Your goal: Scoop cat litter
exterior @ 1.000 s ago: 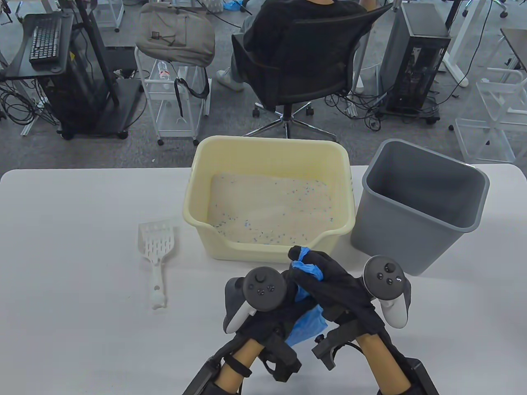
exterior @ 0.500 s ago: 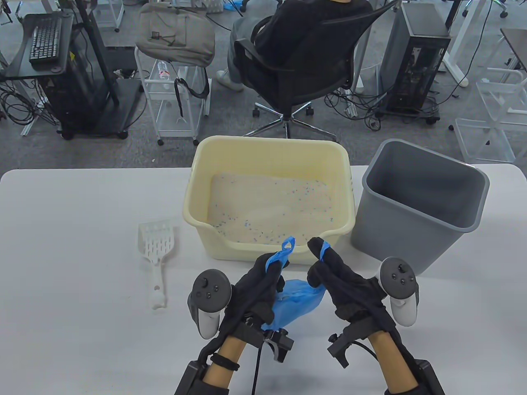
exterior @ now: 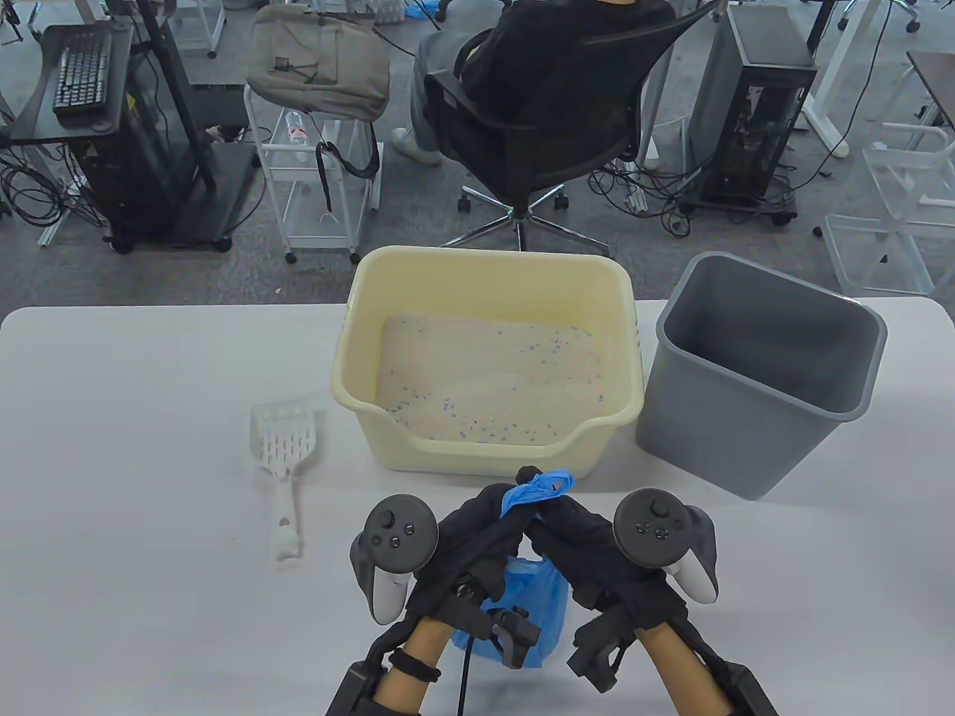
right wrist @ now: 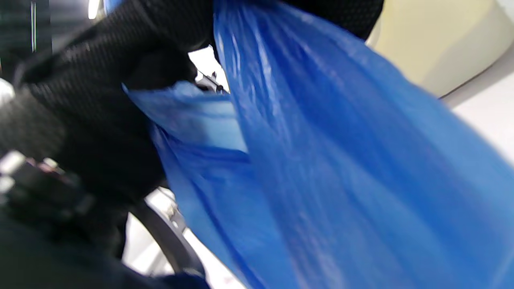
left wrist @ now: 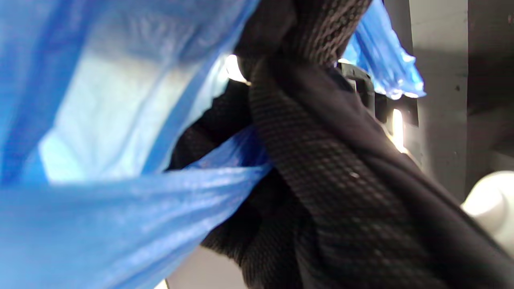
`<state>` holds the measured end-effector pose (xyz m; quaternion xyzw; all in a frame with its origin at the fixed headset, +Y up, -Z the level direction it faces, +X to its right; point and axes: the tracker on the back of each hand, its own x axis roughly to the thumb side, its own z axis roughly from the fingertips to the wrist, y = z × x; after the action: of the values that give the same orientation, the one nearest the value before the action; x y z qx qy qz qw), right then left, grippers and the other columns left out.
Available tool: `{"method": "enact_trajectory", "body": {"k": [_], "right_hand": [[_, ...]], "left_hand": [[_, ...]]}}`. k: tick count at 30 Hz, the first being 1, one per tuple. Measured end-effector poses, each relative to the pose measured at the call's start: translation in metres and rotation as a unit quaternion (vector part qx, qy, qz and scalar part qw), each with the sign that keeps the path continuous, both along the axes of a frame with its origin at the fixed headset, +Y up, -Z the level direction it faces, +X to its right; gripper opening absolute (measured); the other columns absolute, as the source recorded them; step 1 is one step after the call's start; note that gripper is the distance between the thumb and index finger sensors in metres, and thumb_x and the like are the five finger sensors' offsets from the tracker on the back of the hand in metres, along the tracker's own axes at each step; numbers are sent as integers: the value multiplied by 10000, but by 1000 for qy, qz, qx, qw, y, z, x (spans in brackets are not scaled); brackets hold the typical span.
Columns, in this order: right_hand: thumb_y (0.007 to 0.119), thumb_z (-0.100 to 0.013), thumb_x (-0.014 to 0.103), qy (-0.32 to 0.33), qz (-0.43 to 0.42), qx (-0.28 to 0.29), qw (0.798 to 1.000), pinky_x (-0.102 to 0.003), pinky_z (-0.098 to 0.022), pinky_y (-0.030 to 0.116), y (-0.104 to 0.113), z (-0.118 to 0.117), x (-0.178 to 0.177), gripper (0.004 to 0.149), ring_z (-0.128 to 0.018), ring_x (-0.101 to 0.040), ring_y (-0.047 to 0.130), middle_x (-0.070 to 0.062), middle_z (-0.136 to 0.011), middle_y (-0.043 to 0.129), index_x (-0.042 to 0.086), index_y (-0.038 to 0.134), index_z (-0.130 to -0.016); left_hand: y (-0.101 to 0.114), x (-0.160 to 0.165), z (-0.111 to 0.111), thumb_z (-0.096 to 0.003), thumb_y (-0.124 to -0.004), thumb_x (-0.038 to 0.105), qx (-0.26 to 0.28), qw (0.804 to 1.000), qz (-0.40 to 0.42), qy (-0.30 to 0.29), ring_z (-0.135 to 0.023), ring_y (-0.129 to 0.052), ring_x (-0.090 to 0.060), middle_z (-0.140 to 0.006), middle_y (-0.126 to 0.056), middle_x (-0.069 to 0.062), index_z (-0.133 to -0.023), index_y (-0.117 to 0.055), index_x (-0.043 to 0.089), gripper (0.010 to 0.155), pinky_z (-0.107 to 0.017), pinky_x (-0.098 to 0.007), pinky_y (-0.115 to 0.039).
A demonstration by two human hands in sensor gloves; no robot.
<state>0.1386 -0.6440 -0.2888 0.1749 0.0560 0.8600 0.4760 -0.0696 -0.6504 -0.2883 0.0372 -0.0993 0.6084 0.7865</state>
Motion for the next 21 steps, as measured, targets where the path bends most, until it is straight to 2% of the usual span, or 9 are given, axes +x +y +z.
{"method": "enact_trajectory", "body": {"k": [4,6,8,10,13,14,15,17,21], "right_hand": [[837,-519,338,6,-51,5,999,-424,-615,781,-6,-1,12,485,-654,-187,951,15,-906,851,410,695,-976],[821,-532,381,18,-129,-25,991,-442,-684,722,-16,-3,17,532,-727,-184,917,59,-948,805,473,576,-995],[811,-514,489,3,-189,-76,979,-534,-764,566,-25,-4,18,681,-935,-293,753,1,-1101,626,424,416,-1065],[748,-503,576,36,-168,-112,979,-609,-768,448,-32,-8,15,888,-1045,-447,517,-147,-1182,391,299,177,-1124],[666,-505,620,105,-83,-131,982,-641,-777,322,-37,-8,0,878,-1100,-463,293,-120,-1214,277,259,156,-1122],[663,-512,603,114,-70,-129,983,-638,-780,323,-37,-7,-5,828,-1105,-448,311,-90,-1217,314,287,211,-1129],[672,-505,579,94,-66,-122,986,-632,-783,359,-34,-6,-8,694,-1097,-432,417,-51,-1190,484,327,437,-1108],[639,-550,527,39,-73,-93,992,-577,-788,479,-29,-4,-6,501,-1050,-347,619,13,-1083,709,338,637,-1014],[581,-601,475,-33,-150,-109,982,-508,-782,540,-30,-7,13,420,-880,-217,788,86,-807,818,304,627,-982]], "left_hand": [[-8,-8,-5,-625,-644,346,-30,998,56,20,-405,-927,-190,-482,-849,60,-870,-758,52,400,-524,-490,-791],[-14,-14,-7,-631,-623,347,-48,993,107,31,-415,-927,-177,-491,-843,72,-882,-743,59,401,-529,-482,-795],[-19,-16,-9,-632,-627,336,-57,985,164,7,-423,-919,-202,-497,-843,52,-890,-739,55,398,-538,-499,-776],[-19,-15,-9,-632,-640,336,-60,984,164,-24,-428,-920,-213,-499,-849,44,-894,-749,64,393,-542,-507,-769],[-10,-9,-7,-622,-672,352,-30,989,132,-54,-444,-937,-229,-507,-877,38,-895,-789,110,383,-552,-517,-769],[-8,-7,-6,-620,-680,356,-28,989,127,-67,-451,-940,-241,-513,-886,26,-895,-800,118,383,-556,-525,-764],[-5,-7,-4,-620,-687,356,-23,990,117,-72,-454,-926,-257,-513,-878,9,-901,-802,121,385,-561,-540,-748],[-3,-14,-2,-618,-668,374,2,997,77,-22,-399,-940,-227,-491,-886,27,-905,-803,116,409,-519,-511,-784],[-1,-25,2,-631,-585,402,38,999,-1,7,-370,-925,-214,-458,-873,31,-861,-800,100,436,-501,-501,-785]]}}
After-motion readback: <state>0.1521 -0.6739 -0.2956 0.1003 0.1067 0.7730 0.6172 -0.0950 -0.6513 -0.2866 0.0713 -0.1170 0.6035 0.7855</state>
